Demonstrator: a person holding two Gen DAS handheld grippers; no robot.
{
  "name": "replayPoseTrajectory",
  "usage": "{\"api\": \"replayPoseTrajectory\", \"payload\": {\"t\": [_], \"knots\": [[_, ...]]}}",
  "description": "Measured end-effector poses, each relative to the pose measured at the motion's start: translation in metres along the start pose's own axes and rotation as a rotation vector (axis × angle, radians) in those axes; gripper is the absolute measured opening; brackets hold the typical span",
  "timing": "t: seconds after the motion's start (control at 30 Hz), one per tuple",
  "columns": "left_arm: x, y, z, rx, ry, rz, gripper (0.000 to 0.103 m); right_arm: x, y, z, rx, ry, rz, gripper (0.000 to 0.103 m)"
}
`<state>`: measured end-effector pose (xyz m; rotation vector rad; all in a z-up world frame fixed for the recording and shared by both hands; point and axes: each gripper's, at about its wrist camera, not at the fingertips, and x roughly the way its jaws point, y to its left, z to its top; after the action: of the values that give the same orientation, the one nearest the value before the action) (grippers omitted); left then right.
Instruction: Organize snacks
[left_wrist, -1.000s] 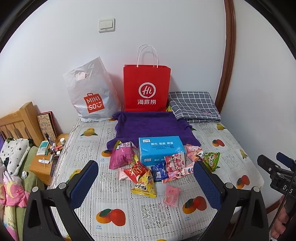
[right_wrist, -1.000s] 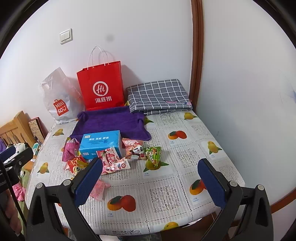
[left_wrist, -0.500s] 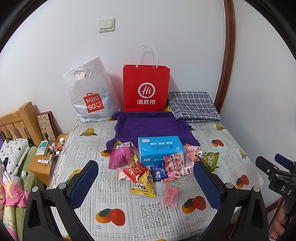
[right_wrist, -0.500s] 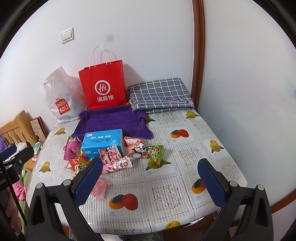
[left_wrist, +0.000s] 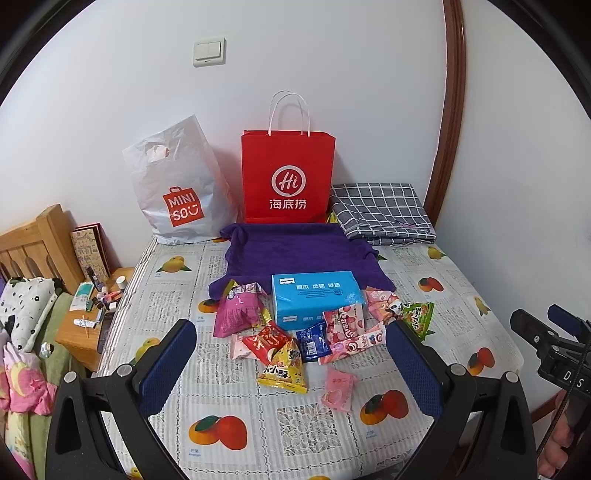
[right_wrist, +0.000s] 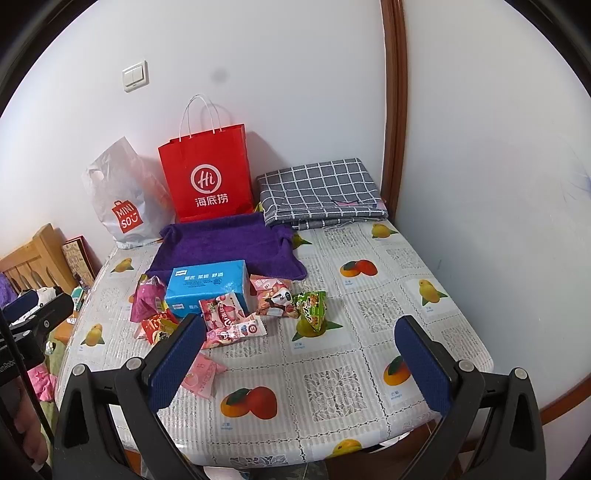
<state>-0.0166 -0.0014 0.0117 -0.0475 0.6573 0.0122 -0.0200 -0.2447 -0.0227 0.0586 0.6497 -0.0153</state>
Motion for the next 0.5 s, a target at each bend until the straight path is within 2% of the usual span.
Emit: {"api": "replayPoseTrajectory", "payload": {"t": [0.5], "knots": [[-0.0005,-0.0009,-0.0012,0.000,-0.002,-0.002,0.103,-0.0023,0.0010,-0.0012,0.003,-0.006,0.008,0.101]]}}
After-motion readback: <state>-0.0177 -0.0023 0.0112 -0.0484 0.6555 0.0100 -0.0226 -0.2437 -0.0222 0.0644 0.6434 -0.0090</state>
